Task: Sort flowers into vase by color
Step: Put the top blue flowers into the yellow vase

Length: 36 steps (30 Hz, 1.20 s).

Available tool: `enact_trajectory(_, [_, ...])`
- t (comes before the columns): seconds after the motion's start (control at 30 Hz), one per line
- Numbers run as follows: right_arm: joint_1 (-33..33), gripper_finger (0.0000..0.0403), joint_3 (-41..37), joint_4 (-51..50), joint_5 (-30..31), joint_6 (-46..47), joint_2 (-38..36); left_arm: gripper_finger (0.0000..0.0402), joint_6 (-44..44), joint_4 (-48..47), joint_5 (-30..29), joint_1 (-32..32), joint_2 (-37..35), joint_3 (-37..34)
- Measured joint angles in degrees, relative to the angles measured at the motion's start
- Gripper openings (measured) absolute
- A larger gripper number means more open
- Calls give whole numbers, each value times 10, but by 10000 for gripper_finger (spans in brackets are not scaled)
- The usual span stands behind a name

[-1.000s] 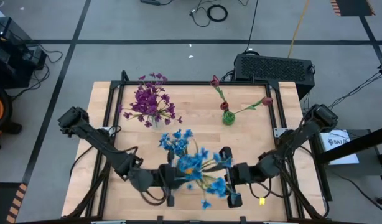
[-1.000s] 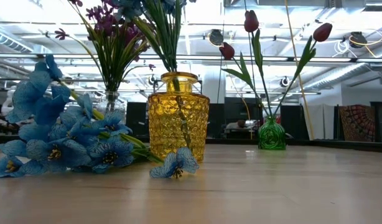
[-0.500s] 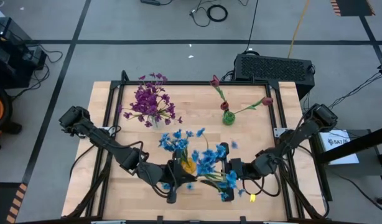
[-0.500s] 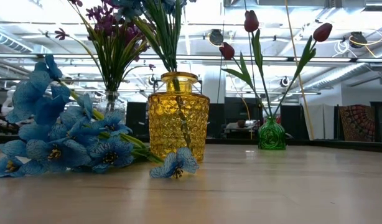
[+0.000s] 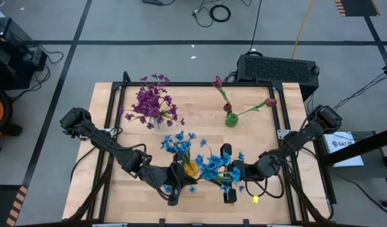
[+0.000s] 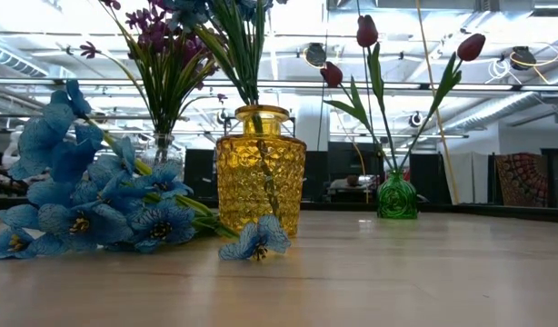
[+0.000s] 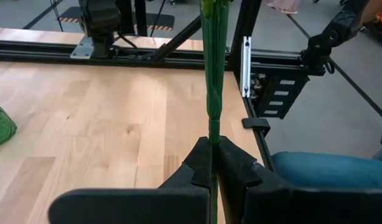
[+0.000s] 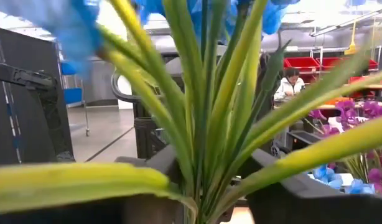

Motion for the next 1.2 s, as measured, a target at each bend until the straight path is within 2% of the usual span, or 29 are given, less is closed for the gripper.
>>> enact_trajectory(0.23, [1,25,0,0,-1,0,0,20,0,-1,0,0,0,0])
enact_trajectory(0.3, [1,11,0,0,-1,-3,0,26,1,-1,0,0,0,0])
enact_trajectory(0.5, [7,13,0,-3,0,-6,-3,52,-4,5,-4,-4,0,0])
enact_trajectory(0.73, [42,5,0,-42,9,-28,-53,121,-4,-1,-26,-25,-8,0])
enact_trajectory(0.9, [76,5,0,-96,72,-49,-82,161,-4,-23,-32,-50,-24,0])
enact_trajectory(1.0, [84,5,-1,-120,111,-55,-84,168,-4,-44,-32,-72,-29,0])
enact_trajectory(1.1, [73,5,-21,-114,108,-33,-83,168,-20,-66,-32,-96,-31,0])
enact_trajectory(1.2, [46,5,-52,-97,105,8,-68,168,-75,-117,-30,-125,-25,0])
